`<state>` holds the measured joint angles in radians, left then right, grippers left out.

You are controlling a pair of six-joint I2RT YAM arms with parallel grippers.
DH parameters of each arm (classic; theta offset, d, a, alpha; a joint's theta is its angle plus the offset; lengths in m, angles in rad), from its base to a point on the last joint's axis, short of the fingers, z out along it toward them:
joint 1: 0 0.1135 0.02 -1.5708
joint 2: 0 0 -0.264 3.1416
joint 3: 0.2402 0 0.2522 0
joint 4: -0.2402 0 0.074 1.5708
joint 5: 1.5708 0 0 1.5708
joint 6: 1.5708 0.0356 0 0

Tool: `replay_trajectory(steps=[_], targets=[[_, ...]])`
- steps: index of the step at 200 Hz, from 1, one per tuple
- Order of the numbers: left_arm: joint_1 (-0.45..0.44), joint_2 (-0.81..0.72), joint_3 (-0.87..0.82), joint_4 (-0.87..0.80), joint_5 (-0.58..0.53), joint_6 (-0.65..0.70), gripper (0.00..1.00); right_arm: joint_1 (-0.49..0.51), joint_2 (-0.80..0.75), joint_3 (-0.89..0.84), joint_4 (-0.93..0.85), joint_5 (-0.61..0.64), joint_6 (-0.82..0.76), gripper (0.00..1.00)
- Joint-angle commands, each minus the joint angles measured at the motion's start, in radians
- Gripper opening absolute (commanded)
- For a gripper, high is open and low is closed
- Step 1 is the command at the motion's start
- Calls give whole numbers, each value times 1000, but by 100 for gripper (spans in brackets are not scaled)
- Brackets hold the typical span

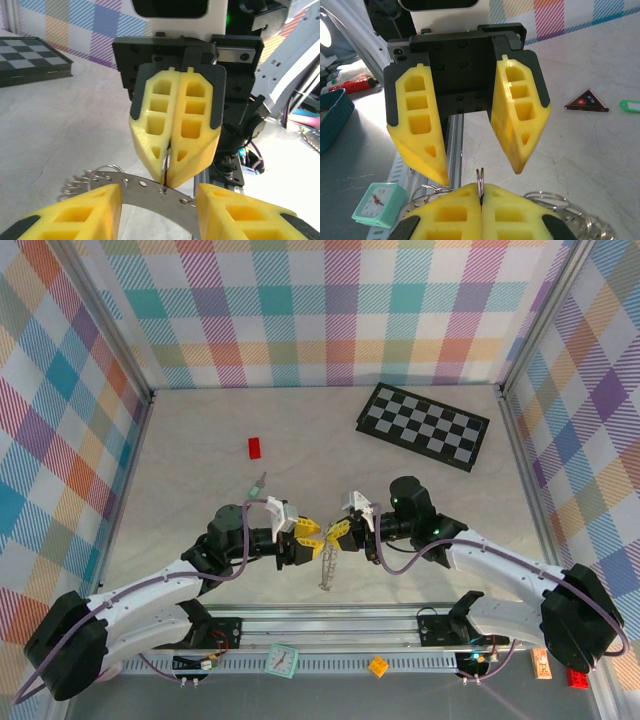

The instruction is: Put the keys on the keyring

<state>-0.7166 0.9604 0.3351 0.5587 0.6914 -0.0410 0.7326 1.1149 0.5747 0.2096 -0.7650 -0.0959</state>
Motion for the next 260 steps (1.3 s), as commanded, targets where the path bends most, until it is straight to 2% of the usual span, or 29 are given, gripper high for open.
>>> replay_trajectory(steps=[1, 22, 102, 147, 193, 211, 230, 260], targets=[[8, 15, -12, 86, 68, -8, 42, 10, -24, -4, 42, -13, -33, 0], [8, 23, -11, 86, 50, -1, 40, 17, -22, -1, 40, -19, -37, 0], [8, 29, -5, 91, 57, 12, 21, 33, -11, 0, 20, -49, -69, 0], [8, 17, -7, 85, 66, 31, 0, 36, -12, -1, 8, -67, -77, 0], [8, 2, -7, 67, 59, 46, 0, 37, -3, 11, -23, -48, -88, 0], [7, -18, 12, -11, 30, 80, 0, 37, -8, 23, -75, -16, -107, 12], [5, -42, 37, -131, -1, 143, 0, 37, -17, 41, -138, 22, -136, 19], [-5, -50, 76, -253, -26, 203, 0, 37, -21, 66, -202, 47, -167, 22]])
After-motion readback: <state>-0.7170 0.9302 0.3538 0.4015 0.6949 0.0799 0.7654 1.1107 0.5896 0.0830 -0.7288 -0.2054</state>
